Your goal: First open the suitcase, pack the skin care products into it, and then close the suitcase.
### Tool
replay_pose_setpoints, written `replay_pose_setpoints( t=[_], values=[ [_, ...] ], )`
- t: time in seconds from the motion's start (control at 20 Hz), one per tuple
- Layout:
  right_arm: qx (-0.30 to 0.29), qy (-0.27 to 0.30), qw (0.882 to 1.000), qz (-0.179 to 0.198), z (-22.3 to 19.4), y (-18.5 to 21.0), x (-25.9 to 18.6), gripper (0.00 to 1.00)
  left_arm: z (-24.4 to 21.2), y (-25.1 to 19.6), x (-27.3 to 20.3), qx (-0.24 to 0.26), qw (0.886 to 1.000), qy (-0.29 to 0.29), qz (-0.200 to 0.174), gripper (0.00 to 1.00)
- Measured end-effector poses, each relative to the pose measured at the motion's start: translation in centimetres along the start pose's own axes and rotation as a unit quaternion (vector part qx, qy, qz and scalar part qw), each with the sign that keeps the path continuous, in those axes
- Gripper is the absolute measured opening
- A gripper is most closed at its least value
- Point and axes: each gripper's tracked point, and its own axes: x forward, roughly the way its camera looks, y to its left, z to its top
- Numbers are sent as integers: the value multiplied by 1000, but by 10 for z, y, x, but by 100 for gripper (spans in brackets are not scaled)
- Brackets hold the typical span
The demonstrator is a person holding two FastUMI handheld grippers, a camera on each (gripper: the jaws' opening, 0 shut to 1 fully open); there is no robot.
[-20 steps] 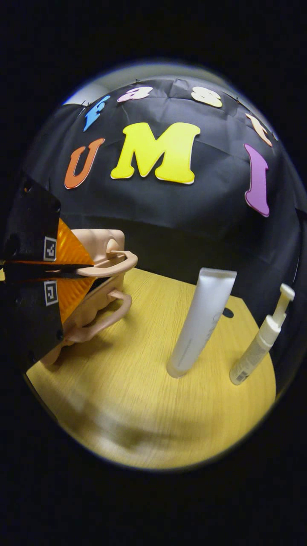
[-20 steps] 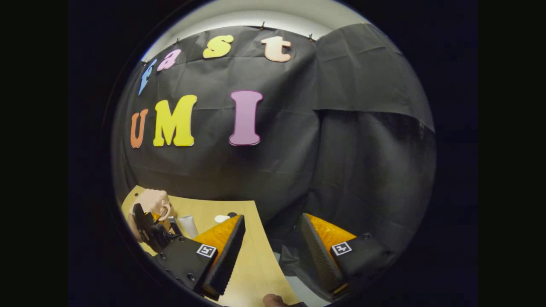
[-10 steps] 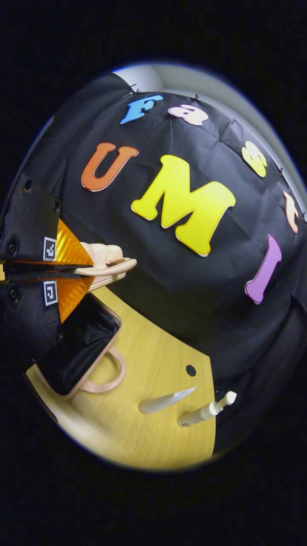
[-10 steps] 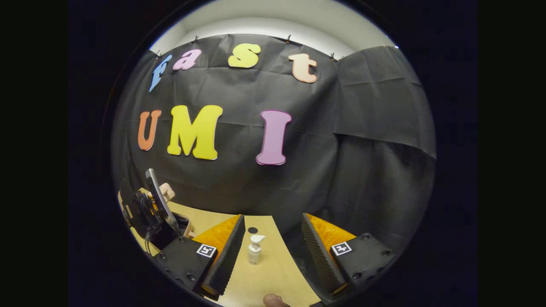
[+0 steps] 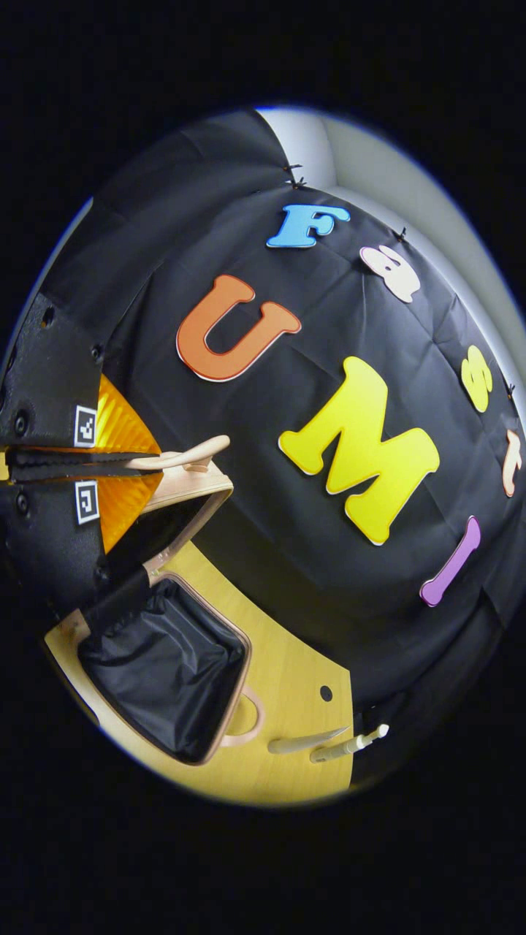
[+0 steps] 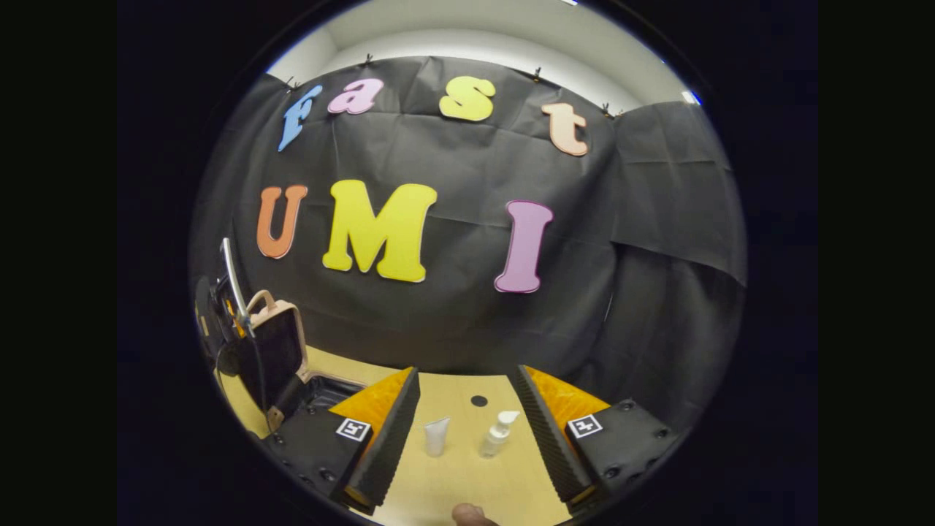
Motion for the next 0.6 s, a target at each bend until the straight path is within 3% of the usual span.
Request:
replay_pose_setpoints(
  t=[0.15, 0.25, 0.5, 0.6],
  values=[
    [3, 10, 1000, 13, -8, 37, -4, 79, -47, 28, 11, 24, 1000, -4, 15, 3],
    [-5, 30, 999, 30, -22, 65, -12, 79, -98, 38, 25, 40, 999, 29, 12, 3],
    [-27, 57, 996, 56, -38, 100, -25, 77, -225, 21, 51, -27, 990, 127, -56, 4],
    [-28, 68, 996, 55, -43, 102, -25, 79, -256, 5, 56, -53, 985, 149, -73, 4]
  ],
)
